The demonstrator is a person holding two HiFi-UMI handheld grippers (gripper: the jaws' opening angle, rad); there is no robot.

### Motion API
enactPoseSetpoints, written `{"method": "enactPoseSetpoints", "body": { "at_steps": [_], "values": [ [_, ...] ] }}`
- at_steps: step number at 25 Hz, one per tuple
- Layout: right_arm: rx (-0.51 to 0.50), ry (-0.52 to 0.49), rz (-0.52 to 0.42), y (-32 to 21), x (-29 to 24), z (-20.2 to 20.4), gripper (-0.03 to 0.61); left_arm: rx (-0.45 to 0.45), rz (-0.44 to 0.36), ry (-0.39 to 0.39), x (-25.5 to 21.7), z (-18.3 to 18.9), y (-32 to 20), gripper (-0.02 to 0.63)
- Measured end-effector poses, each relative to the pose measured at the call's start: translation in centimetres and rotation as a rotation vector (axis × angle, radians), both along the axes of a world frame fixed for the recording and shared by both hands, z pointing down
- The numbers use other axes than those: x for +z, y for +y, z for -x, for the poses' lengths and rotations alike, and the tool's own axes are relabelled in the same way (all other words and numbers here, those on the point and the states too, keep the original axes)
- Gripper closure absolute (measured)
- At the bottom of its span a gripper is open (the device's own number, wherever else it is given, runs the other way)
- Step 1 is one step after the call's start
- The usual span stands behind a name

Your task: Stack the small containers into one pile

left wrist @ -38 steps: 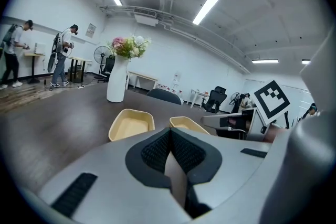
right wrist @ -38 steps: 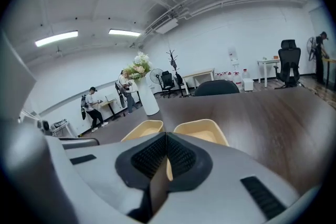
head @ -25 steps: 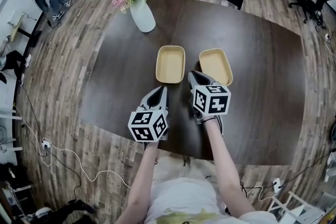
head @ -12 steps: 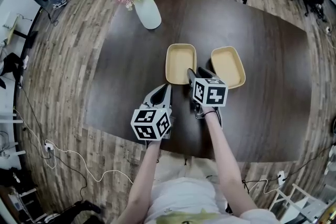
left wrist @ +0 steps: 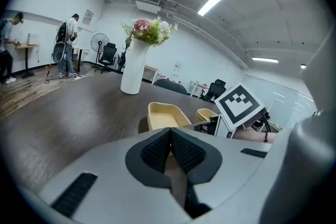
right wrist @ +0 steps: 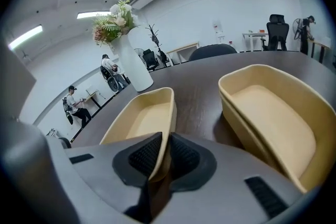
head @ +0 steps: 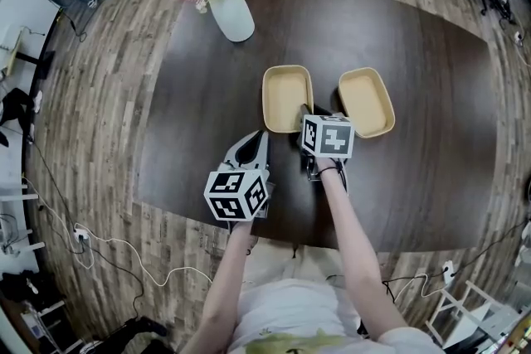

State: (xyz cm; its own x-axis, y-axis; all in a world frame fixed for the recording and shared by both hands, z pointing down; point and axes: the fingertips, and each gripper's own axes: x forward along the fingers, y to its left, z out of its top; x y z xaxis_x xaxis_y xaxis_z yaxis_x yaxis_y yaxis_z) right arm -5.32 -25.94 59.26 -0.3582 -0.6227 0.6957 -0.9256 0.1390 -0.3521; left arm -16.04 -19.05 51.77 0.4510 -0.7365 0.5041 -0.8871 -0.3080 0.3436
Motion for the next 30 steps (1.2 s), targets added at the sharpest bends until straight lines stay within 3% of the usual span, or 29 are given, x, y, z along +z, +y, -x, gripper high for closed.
{"method": "enactPoseSetpoints", "body": {
  "at_steps": [2,13,30],
  "values": [
    [0.003,0.018,-0.005,-0.3,-0.2,0.0,0.535,-0.004,-0.004,-0.004,-0.2,0.3,-0.2,0.589],
    [-0.005,0.001,-0.051,0.0,-3.3,-1.6,0.540,-0.060,-0.035,-0.021,-1.7,1.5,0.2,0.589],
    [-0.006,-0.050,-0.176,1.4,-9.8,-8.6,0.541,-0.057,-0.099,-0.015,-4.3,-3.5,1.2,0.589]
  ]
}}
